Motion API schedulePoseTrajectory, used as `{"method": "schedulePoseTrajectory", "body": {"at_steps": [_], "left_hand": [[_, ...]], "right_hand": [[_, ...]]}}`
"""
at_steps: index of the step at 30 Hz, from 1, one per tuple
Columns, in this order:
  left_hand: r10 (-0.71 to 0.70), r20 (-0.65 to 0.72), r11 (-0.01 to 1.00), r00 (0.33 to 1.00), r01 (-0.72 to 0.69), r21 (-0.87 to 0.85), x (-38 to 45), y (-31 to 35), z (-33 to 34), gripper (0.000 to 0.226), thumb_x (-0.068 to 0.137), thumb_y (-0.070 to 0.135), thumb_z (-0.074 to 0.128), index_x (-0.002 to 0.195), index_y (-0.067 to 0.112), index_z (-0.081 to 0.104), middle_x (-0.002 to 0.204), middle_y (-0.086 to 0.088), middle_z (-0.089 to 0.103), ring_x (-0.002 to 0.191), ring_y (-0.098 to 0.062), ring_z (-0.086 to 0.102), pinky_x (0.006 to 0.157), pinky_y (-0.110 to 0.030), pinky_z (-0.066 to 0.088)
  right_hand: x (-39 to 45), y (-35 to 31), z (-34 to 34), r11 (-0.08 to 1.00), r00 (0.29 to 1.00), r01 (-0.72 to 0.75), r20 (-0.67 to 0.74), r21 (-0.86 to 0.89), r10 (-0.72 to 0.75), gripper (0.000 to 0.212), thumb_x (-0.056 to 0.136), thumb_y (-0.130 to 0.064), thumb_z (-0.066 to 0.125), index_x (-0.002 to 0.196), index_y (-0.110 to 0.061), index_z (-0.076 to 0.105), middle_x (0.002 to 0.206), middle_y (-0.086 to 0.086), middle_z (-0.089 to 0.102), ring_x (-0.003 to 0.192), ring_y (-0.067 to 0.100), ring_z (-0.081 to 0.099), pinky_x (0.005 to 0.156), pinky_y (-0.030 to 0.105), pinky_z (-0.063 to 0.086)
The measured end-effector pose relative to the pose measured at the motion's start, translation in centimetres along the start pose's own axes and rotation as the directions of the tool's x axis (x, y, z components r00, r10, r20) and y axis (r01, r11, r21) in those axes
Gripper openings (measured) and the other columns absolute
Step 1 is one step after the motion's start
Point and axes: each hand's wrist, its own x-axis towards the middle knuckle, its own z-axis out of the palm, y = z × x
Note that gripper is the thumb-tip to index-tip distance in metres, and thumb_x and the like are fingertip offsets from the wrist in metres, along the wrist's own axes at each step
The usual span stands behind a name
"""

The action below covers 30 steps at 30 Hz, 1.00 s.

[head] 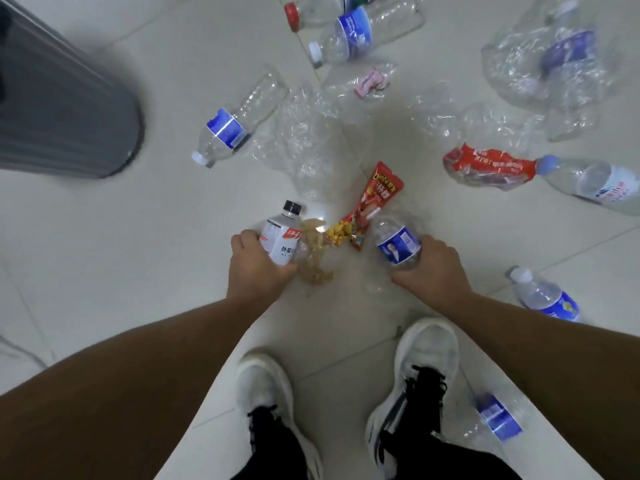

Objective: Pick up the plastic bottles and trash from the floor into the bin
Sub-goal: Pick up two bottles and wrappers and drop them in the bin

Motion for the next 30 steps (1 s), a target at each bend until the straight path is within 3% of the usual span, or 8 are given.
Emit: {"method": "schedulePoseTrajectory", "body": {"at_steps": [2,5,10,16,21,25,28,30], "left_hand": [[-0.020,-0.015,1.000,1.000,0.019,-0.020,-2.0,0.7,-2.6,0.080,0.066,0.049,0.088,0.124,0.010,0.049,0.118,-0.002,0.045,0.095,-0.027,0.057,0.081,-0.042,0.053],[-0.010,0.019,1.000,1.000,0.011,-0.022,-5.0,2.5,-8.0,0.080,0.059,0.057,0.081,0.118,0.014,0.049,0.114,-0.003,0.047,0.094,-0.024,0.056,0.079,-0.042,0.053],[0.014,0.063,0.999,0.998,-0.012,-0.030,-8.9,7.3,-17.0,0.069,0.065,0.027,0.095,0.114,0.020,0.048,0.109,0.004,0.046,0.092,-0.023,0.061,0.077,-0.041,0.056],[-0.011,0.070,0.988,0.998,0.022,-0.155,-10.5,15.3,-24.3,0.068,0.050,0.062,0.080,0.102,0.035,0.046,0.107,0.011,0.046,0.090,-0.007,0.061,0.070,-0.034,0.055],[0.035,0.087,0.971,0.996,-0.013,-0.239,-8.1,20.0,-25.2,0.063,0.053,0.051,0.087,0.102,0.038,0.050,0.107,0.009,0.051,0.082,-0.010,0.069,0.068,-0.041,0.063],[0.154,0.165,0.964,0.974,-0.111,-0.243,-4.3,22.2,-23.5,0.068,0.056,0.057,0.086,0.109,0.027,0.056,0.106,-0.002,0.058,0.089,-0.023,0.070,0.075,-0.050,0.065],[0.245,0.221,0.963,0.944,-0.209,-0.171,-0.4,22.9,-20.8,0.065,0.058,0.062,0.085,0.110,0.032,0.058,0.103,0.007,0.057,0.094,-0.016,0.064,0.077,-0.041,0.062],[0.250,0.255,0.967,0.934,-0.226,-0.117,2.3,22.5,-17.9,0.067,0.058,0.060,0.088,0.112,0.036,0.057,0.109,0.009,0.054,0.099,-0.011,0.058,0.079,-0.032,0.056]], "right_hand": [[-2.2,-1.1,-1.6,0.993,0.997,-0.073,-0.026,0.092,0.076,0.051,0.065,-0.042,0.087,0.098,-0.011,0.064,0.092,0.011,0.067,0.087,0.034,0.067,0.081,0.043,0.057],[-6.4,-2.7,-5.5,0.972,0.986,-0.146,-0.057,0.186,0.159,0.049,0.065,-0.043,0.087,0.094,-0.012,0.062,0.088,0.010,0.066,0.082,0.033,0.066,0.079,0.045,0.059],[-12.5,-4.4,-13.4,0.961,0.982,-0.181,-0.015,0.208,0.188,0.053,0.065,-0.047,0.090,0.097,-0.016,0.061,0.089,0.005,0.062,0.084,0.028,0.065,0.080,0.046,0.059],[-15.9,-7.5,-22.1,0.960,0.986,-0.158,-0.017,0.229,0.166,0.050,0.062,-0.052,0.085,0.091,-0.023,0.057,0.085,-0.002,0.058,0.080,0.020,0.060,0.075,0.039,0.053],[-14.2,-10.1,-27.2,0.962,0.983,-0.173,-0.027,0.210,0.182,0.050,0.064,-0.050,0.086,0.094,-0.022,0.058,0.090,-0.001,0.055,0.082,0.022,0.059,0.078,0.038,0.049],[-11.5,-10.9,-28.3,0.957,0.978,-0.203,-0.004,0.208,0.208,0.049,0.065,-0.050,0.085,0.096,-0.024,0.057,0.094,-0.002,0.053,0.084,0.019,0.060,0.080,0.039,0.052],[-8.0,-10.8,-27.3,0.962,0.978,-0.209,0.037,0.176,0.206,0.054,0.064,-0.051,0.085,0.104,-0.025,0.059,0.095,-0.005,0.054,0.086,0.015,0.061,0.080,0.036,0.053],[-4.9,-10.1,-25.7,0.966,0.977,-0.212,0.016,0.146,0.212,0.045,0.060,-0.053,0.078,0.093,-0.029,0.059,0.090,-0.006,0.056,0.085,0.019,0.062,0.082,0.038,0.052]]}}
